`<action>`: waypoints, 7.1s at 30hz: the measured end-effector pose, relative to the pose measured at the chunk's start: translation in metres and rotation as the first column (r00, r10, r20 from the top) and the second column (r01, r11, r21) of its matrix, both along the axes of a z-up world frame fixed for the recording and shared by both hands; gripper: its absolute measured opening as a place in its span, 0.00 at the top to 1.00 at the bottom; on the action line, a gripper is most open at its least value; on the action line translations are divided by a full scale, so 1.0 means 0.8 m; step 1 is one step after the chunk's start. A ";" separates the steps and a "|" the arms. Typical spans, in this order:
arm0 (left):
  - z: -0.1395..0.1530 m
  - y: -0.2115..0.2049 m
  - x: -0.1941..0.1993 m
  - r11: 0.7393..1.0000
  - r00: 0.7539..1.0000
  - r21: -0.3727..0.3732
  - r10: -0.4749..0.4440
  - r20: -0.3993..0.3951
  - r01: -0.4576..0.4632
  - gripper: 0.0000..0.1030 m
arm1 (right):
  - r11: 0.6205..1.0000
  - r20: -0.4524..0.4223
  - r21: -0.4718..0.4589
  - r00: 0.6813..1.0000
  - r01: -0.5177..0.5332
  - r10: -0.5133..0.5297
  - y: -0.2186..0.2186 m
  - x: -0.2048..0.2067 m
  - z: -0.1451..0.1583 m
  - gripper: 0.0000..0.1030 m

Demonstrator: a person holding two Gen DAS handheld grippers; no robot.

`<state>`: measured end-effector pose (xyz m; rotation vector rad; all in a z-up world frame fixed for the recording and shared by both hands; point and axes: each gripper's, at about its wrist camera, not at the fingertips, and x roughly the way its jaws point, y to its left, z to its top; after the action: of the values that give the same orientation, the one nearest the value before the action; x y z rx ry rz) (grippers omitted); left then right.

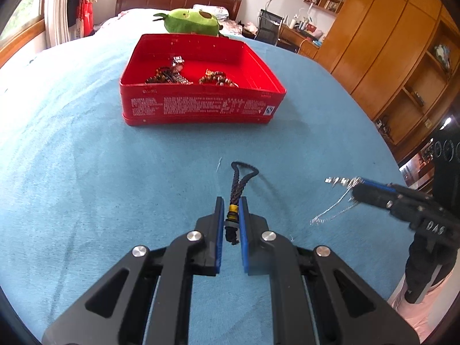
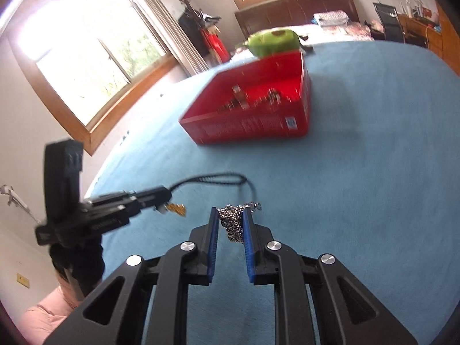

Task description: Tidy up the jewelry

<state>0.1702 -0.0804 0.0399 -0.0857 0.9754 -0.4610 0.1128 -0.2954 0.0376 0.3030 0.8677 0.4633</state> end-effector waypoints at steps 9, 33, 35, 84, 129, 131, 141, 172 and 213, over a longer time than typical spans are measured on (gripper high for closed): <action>0.063 0.008 0.008 1.000 0.997 -0.017 0.013 0.075 -0.012 0.92 | 1.000 0.081 -0.006 0.997 -0.003 0.004 0.005 0.029 0.079 0.84; 0.094 -0.005 0.253 0.984 0.979 0.031 0.169 0.115 -0.174 0.92 | 0.987 0.010 -0.136 0.996 0.086 -0.085 0.064 0.323 0.073 0.84; 0.081 -0.008 0.279 0.982 0.979 0.048 0.178 0.098 -0.183 0.92 | 0.986 -0.010 -0.141 0.996 0.088 -0.090 0.065 0.343 0.058 0.84; 0.070 0.044 0.153 0.940 0.936 0.146 0.274 0.222 -0.309 0.30 | 0.969 0.106 -0.237 0.993 0.071 -0.046 0.090 0.237 0.037 0.31; 0.018 0.028 0.148 0.945 0.968 0.215 0.251 -0.001 -0.245 0.04 | 0.956 -0.198 -0.279 0.968 0.096 -0.155 0.058 0.206 -0.030 0.04; 0.017 0.026 0.149 0.944 0.969 0.221 0.249 0.002 -0.243 0.04 | 0.953 -0.199 -0.289 0.968 0.093 -0.155 0.059 0.207 -0.033 0.04; 0.013 0.025 0.150 0.943 0.968 0.228 0.249 0.004 -0.243 0.04 | 0.949 -0.205 -0.305 0.967 0.085 -0.152 0.063 0.213 -0.041 0.04; 0.013 0.027 0.147 0.939 0.967 0.234 0.255 0.012 -0.251 0.04 | 0.944 -0.193 -0.319 0.969 0.086 -0.154 0.060 0.217 -0.042 0.04; 0.009 0.028 0.149 0.938 0.966 0.237 0.257 0.008 -0.252 0.04 | 0.944 -0.191 -0.321 0.970 0.080 -0.147 0.061 0.216 -0.041 0.04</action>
<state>0.2892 -0.0582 0.0473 -0.0021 1.0192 -0.1037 0.2860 -0.2463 0.0048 0.1112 1.1106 0.1818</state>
